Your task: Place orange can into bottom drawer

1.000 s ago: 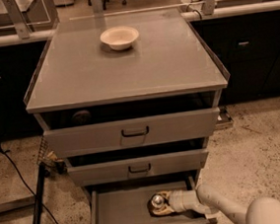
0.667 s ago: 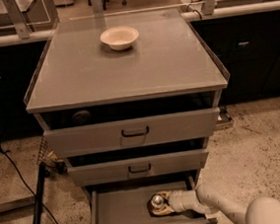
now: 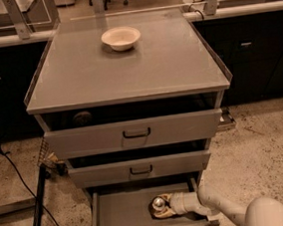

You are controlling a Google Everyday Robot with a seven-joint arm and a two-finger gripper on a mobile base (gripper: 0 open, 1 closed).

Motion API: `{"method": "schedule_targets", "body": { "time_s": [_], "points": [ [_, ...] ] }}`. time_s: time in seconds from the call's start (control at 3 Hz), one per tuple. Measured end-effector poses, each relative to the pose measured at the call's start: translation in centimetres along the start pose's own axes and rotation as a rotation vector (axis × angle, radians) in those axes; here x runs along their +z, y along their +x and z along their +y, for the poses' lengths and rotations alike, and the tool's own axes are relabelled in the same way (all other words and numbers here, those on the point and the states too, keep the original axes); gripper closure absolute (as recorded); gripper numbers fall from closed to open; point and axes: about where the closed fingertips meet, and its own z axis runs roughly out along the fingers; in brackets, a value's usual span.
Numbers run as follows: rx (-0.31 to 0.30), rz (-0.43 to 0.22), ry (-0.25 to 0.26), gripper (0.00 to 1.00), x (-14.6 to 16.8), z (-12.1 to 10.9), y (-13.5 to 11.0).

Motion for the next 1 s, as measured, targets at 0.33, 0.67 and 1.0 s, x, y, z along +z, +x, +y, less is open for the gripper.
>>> {"method": "schedule_targets", "body": {
  "time_s": [0.33,0.67,1.0],
  "points": [
    [0.000,0.000,0.000,0.73,0.01,0.00,0.00],
    [0.000,0.000,0.000,0.50,0.01,0.01,0.00],
    [0.000,0.000,0.000,0.27,0.01,0.01,0.00]
  ]
}}
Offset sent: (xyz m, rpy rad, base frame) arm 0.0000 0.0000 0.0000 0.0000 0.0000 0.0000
